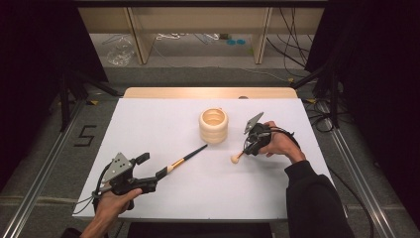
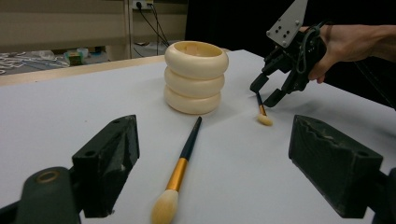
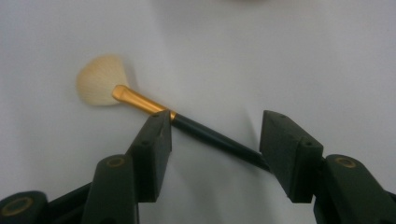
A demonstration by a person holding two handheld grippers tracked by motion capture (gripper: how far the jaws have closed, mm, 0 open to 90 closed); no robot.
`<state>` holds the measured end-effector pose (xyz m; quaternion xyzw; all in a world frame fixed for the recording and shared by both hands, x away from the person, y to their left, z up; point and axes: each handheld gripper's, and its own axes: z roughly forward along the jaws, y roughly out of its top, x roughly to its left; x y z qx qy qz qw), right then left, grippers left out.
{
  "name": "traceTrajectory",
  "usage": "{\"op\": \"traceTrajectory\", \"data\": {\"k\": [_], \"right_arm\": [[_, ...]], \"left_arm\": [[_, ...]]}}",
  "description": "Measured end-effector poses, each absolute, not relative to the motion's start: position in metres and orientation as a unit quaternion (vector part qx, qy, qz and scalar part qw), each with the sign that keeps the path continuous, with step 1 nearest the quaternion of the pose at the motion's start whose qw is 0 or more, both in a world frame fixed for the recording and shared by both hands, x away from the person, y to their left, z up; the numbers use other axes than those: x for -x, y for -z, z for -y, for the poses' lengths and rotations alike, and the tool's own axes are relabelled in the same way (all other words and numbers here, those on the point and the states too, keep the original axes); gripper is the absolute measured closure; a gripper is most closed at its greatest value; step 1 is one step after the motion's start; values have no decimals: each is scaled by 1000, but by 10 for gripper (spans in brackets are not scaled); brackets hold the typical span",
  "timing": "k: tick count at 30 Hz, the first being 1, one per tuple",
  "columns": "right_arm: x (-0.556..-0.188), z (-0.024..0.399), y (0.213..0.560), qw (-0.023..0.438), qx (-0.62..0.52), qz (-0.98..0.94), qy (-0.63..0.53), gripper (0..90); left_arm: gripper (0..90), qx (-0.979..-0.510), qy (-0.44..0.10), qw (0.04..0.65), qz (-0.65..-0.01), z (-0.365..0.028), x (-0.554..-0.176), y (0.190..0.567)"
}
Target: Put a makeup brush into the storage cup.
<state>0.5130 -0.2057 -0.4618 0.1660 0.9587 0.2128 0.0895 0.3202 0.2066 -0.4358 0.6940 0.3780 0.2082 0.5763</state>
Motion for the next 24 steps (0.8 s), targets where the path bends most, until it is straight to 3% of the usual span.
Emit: {"op": "traceTrajectory", "data": {"k": [9,24], "right_arm": [[-512,209,462,78,-167,-962,-201,492],[-508,211,458,35,-164,-971,-171,673]], "left_arm": [[164,-695,-209,576,-377,-208,-320,435],[163,-694,-209,576,-377,-207,-320,435]]}}
